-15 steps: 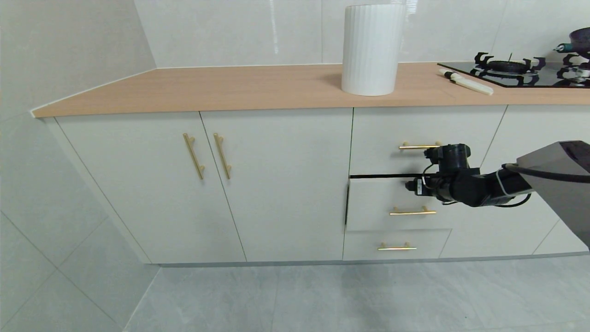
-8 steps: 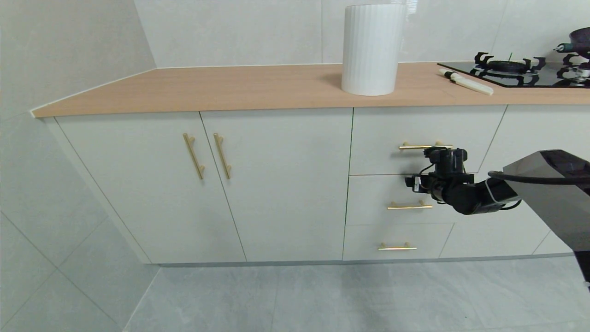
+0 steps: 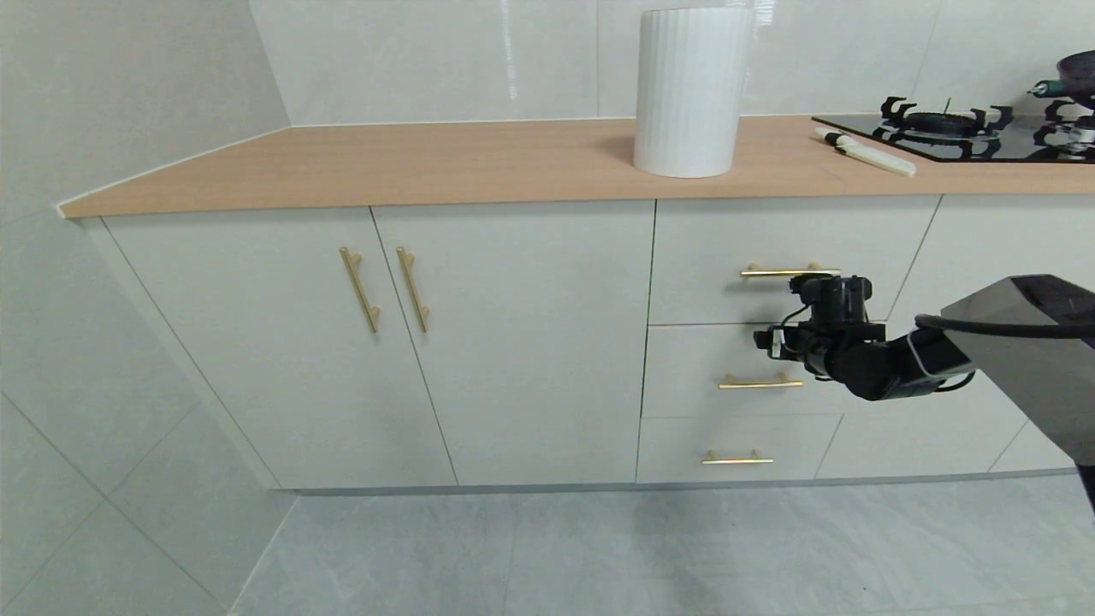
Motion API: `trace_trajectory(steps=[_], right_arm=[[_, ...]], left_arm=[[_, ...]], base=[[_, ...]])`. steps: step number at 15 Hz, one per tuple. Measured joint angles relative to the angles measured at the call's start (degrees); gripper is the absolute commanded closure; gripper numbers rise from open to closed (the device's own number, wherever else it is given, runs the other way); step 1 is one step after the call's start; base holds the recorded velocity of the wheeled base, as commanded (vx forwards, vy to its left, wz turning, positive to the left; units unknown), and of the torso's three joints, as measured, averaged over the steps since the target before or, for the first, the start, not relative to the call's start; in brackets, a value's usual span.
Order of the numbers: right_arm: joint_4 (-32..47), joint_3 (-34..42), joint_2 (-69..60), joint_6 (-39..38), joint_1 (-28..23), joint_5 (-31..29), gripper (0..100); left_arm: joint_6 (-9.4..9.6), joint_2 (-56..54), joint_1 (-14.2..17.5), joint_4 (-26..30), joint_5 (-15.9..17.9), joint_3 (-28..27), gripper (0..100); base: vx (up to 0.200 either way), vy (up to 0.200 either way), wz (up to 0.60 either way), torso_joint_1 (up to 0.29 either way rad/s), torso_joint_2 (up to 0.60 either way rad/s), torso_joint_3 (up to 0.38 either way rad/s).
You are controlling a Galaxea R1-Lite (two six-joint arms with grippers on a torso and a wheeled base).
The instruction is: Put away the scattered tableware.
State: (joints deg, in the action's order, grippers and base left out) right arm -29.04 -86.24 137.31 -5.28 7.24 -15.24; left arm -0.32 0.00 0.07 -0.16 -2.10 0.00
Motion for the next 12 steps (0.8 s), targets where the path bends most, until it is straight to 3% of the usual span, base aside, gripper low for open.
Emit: trace_trajectory(steps=[2,7,12], right_arm=[[-0.6,6.0,-4.7,-0.5,0.0,0.2,0],[-10.7,31.5,-27.1,-1.0,-0.1,-0.3,0],[-16.0,52.6,-60.2,5.9,-0.3,-1.4,0]], left_arm=[[0.00,0.0,0.0,0.0,0.0,0.0,0],[-0.01,0.0,0.0,0.0,0.0,0.0,0],[-0.01,0.0,0.0,0.0,0.0,0.0,0]], base=[[0.000,0.000,0.00,0.000,0.00,0.000],[0.000,0.000,0.00,0.000,0.00,0.000],[0.000,0.000,0.00,0.000,0.00,0.000]])
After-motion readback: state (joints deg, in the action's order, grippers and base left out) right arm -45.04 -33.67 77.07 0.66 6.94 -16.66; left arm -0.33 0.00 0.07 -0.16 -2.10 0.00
